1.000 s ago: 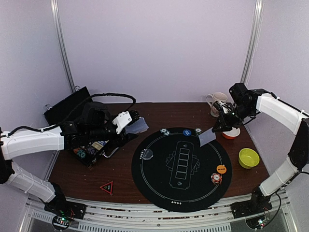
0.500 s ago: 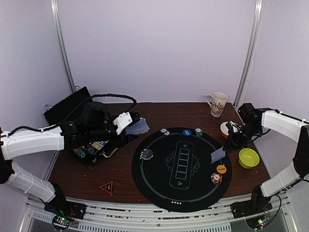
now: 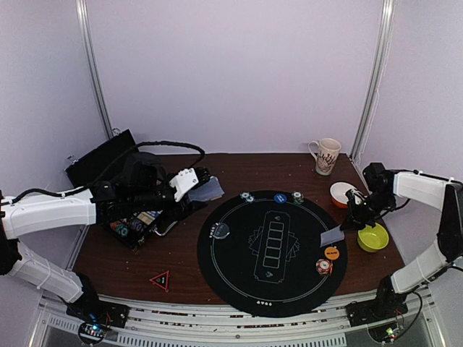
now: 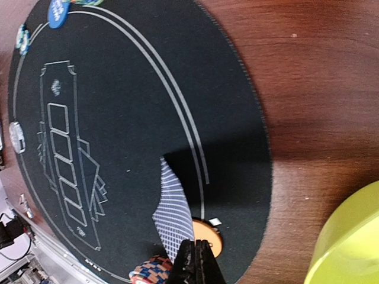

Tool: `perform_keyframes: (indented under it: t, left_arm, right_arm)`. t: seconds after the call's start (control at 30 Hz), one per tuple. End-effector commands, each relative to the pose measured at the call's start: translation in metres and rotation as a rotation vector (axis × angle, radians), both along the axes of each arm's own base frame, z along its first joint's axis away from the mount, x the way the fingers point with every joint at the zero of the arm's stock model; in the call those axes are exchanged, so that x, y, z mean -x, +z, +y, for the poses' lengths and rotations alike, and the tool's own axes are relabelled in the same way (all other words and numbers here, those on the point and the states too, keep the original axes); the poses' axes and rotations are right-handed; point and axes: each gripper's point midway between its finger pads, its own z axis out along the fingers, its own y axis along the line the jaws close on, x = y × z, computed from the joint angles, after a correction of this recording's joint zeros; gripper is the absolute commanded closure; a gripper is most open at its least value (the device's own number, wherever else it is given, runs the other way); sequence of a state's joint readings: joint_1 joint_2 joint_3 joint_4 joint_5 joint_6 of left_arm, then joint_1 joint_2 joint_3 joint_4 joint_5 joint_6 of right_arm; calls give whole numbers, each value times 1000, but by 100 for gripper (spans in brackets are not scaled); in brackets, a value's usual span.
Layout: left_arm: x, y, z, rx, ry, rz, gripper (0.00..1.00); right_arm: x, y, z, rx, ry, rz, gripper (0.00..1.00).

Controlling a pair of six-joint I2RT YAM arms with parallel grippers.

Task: Distribute texas hold em gaming equipment
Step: Distribute the poker card in the big blind area, then pick up the poker card from the face-down deck piles.

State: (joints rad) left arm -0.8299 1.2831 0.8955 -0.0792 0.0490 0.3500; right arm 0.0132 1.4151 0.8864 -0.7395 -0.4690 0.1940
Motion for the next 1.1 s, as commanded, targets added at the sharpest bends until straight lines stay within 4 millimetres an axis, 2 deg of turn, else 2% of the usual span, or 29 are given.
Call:
perform_keyframes:
  t: [0.0, 0.1, 0.17, 0.33, 0.47, 0.57, 0.6, 0.67, 0.73, 0.8, 0.87, 0.97, 1.0, 1.07]
  left_arm:
    - [-6, 27, -4, 54, -4, -60, 44]
    - [-6, 28, -3, 50, 1, -63, 44]
    - [-6, 29, -1, 48, 4, -67, 44]
    - [-5, 31, 1, 48, 6, -72, 44]
    - [-4, 32, 1, 52, 3, -74, 44]
    - [-1, 36, 1, 61, -13, -86, 44]
    - [0, 37, 0, 63, -24, -92, 44]
    - [3, 41, 0, 74, -40, -109, 44]
    - [6, 46, -1, 85, -57, -120, 44]
    - [9, 49, -2, 85, -73, -126, 44]
    - [9, 46, -1, 68, -74, -122, 44]
    - [8, 45, -1, 50, -72, -107, 44]
    - [9, 45, -1, 48, -75, -104, 44]
    - [10, 46, -1, 51, -82, -106, 44]
  right_arm:
    - [3, -13, -14, 80, -18, 38, 100]
    - [4, -14, -13, 74, -23, 51, 98]
    - [3, -13, -21, 117, -38, 53, 94]
    - [-7, -4, -35, 198, -81, 23, 77]
    - [-18, 19, -34, 186, -101, -40, 69]
    - [-31, 48, -13, 121, -65, -121, 64]
    - [-37, 63, 0, 98, -34, -167, 62]
    - [-49, 97, 38, 44, 75, -291, 56]
    - [-54, 132, 89, -39, 198, -417, 47]
    - [-51, 166, 149, -205, 313, -516, 39]
    - [-46, 194, 198, -358, 382, -583, 33]
    - [-37, 230, 264, -559, 485, -637, 5]
    - [-35, 235, 280, -584, 509, -642, 0]
    - [-26, 245, 313, -639, 565, -654, 0]
